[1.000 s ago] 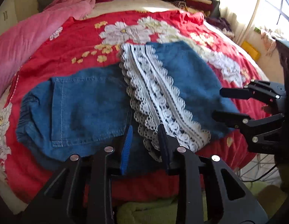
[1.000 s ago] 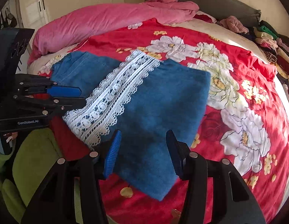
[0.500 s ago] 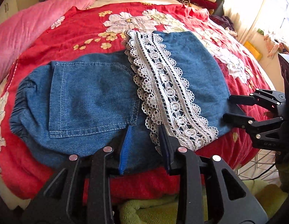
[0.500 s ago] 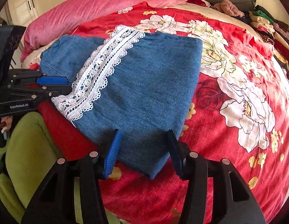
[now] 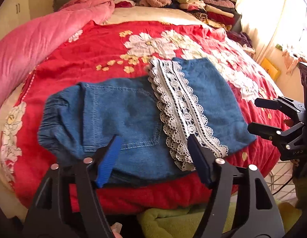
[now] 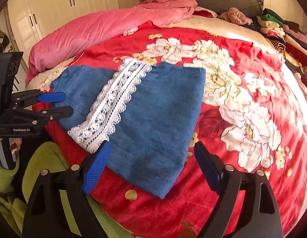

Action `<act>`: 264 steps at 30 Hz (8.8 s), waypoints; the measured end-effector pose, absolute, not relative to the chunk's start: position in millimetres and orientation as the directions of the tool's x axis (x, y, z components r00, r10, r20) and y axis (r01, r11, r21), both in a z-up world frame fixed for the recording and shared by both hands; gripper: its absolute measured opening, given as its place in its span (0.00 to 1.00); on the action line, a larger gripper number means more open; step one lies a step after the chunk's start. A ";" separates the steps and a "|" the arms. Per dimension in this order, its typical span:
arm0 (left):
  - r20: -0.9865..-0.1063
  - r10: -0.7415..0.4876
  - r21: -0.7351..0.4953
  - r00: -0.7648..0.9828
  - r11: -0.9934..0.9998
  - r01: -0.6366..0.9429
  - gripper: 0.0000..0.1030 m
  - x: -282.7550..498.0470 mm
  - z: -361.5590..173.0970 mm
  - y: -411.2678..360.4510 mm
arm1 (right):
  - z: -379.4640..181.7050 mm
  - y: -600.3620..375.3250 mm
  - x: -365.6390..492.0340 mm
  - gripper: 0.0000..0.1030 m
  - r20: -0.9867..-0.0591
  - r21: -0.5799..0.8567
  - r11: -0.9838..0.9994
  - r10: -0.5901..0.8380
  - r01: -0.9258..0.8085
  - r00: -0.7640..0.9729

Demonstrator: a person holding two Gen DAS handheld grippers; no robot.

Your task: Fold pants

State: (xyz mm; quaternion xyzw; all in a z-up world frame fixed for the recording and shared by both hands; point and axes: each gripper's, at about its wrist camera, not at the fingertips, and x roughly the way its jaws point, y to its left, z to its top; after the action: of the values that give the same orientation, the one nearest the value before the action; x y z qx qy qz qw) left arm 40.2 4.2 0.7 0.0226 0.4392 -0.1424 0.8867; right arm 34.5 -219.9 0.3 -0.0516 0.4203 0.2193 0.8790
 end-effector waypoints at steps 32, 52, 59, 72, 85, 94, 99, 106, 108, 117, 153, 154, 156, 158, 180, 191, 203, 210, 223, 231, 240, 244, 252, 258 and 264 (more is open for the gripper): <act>-0.739 -0.058 -0.090 0.671 0.996 -0.013 0.89 25.9 15.2 125.8 | 61.6 -72.8 107.8 0.93 -0.703 0.012 0.772 0.458 -0.635 0.544; -0.787 -0.116 -0.189 0.605 0.980 -0.058 0.89 41.8 -23.9 137.8 | 23.6 13.3 158.4 0.93 -0.785 0.041 0.654 0.489 -0.755 0.381; -0.772 -0.204 -0.258 0.602 0.966 -0.003 0.47 44.0 -28.5 131.0 | 6.4 44.7 165.6 0.93 -0.817 0.055 0.572 0.497 -0.818 0.292; -0.777 -0.210 -0.254 0.594 0.967 0.010 0.45 43.1 -29.3 125.7 | -27.9 65.7 162.4 0.39 -0.839 0.171 0.521 0.522 -0.836 0.154; -0.769 -0.199 -0.243 0.608 0.970 0.009 0.64 40.5 -20.7 119.9 | 7.3 10.5 148.2 0.23 -0.759 0.240 0.562 0.617 -0.792 0.208; -0.761 -0.251 -0.297 0.598 0.955 0.023 0.80 42.4 -19.4 112.3 | 26.0 -21.9 143.3 0.22 -0.711 0.292 0.582 0.663 -0.759 0.234; -0.741 -0.356 -0.396 0.570 0.916 0.058 0.80 47.7 -22.5 102.1 | 33.9 -44.5 143.2 0.22 -0.682 0.328 0.595 0.686 -0.734 0.252; -0.704 -0.417 -0.398 0.575 0.902 0.166 0.39 46.9 -6.4 64.2 | 39.2 -86.9 145.4 0.23 -0.645 0.372 0.622 0.707 -0.689 0.289; -0.695 -0.426 -0.390 0.579 0.900 0.195 0.39 46.4 -2.1 52.7 | 40.9 -99.6 145.6 0.23 -0.638 0.381 0.630 0.709 -0.677 0.301; -0.679 -0.489 -0.390 0.547 0.872 0.295 0.39 60.0 5.6 5.7 | 39.1 -151.6 142.7 0.37 -0.628 0.395 0.696 0.681 -0.600 0.376; -0.706 -0.533 -0.327 0.466 0.829 0.454 0.73 32.0 -9.7 -45.4 | -11.5 -232.0 110.3 0.58 -0.736 0.401 0.861 0.507 -0.314 0.449; -0.700 -0.524 -0.322 0.485 0.838 0.441 0.75 31.1 -5.7 -39.6 | -7.1 -235.9 106.2 0.59 -0.727 0.394 0.862 0.504 -0.318 0.466; -0.688 -0.504 -0.319 0.523 0.856 0.406 0.77 31.5 0.5 -26.4 | 2.8 -244.3 96.4 0.64 -0.710 0.376 0.869 0.493 -0.322 0.502; -0.677 -0.477 -0.325 0.561 0.877 0.354 0.79 36.1 6.0 -9.3 | 11.1 -251.2 83.7 0.66 -0.695 0.382 0.864 0.503 -0.329 0.513; -0.828 -0.321 -0.215 0.460 0.939 0.269 0.33 142.8 -25.3 -20.6 | -16.4 -109.9 2.7 0.16 -0.767 -0.219 0.526 0.429 -0.822 0.478; -0.812 -0.297 -0.182 0.503 0.947 0.265 0.40 138.3 -31.6 -24.2 | -36.0 -135.8 1.2 0.04 -0.811 -0.031 0.551 0.474 -0.834 0.343; -0.786 -0.272 -0.136 0.555 0.952 0.275 0.53 117.3 -17.7 -26.8 | -15.7 -144.6 7.1 0.18 -0.795 0.041 0.587 0.510 -0.809 0.329; -0.772 -0.278 -0.140 0.572 0.952 0.273 0.57 109.5 -11.1 -24.0 | -3.6 -151.4 7.7 0.24 -0.781 0.066 0.600 0.528 -0.797 0.333; -0.759 -0.276 -0.138 0.589 0.953 0.268 0.63 95.9 -2.5 -21.1 | 4.8 -153.3 7.7 0.41 -0.763 0.086 0.620 0.544 -0.780 0.348; -0.754 -0.265 -0.132 0.601 0.957 0.258 0.69 87.2 -1.9 -16.6 | 13.9 -162.8 6.6 0.48 -0.736 0.095 0.646 0.558 -0.757 0.384; -0.770 -0.278 -0.119 0.574 0.947 0.299 0.30 61.9 -14.2 -21.4 | 41.1 -194.5 55.9 0.48 -0.670 0.138 0.766 0.539 -0.628 0.510; -0.799 -0.264 -0.077 0.540 0.936 0.344 0.28 50.9 -30.9 -42.5 | 43.7 -183.0 89.3 0.47 -0.697 0.080 0.784 0.485 -0.615 0.528; -0.801 -0.263 -0.072 0.538 0.934 0.350 0.27 47.9 -32.4 -43.7 | 16.9 -149.9 152.2 0.42 -0.799 0.003 0.783 0.375 -0.621 0.469; -0.800 -0.267 -0.072 0.537 0.932 0.356 0.27 45.9 -31.7 -44.1 | -14.4 -134.5 160.3 0.09 -0.830 -0.124 0.796 0.245 -0.593 0.502; -0.799 -0.273 -0.077 0.535 0.930 0.359 0.27 46.2 -31.5 -43.5 | -29.8 -137.5 172.5 0.09 -0.838 -0.068 0.838 0.247 -0.542 0.487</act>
State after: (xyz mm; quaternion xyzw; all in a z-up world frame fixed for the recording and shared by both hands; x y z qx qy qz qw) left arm 46.2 -43.5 -31.5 0.0480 0.4470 -0.1805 0.8748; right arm 172.5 -137.5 -29.8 -0.1641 0.4496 0.2330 0.8465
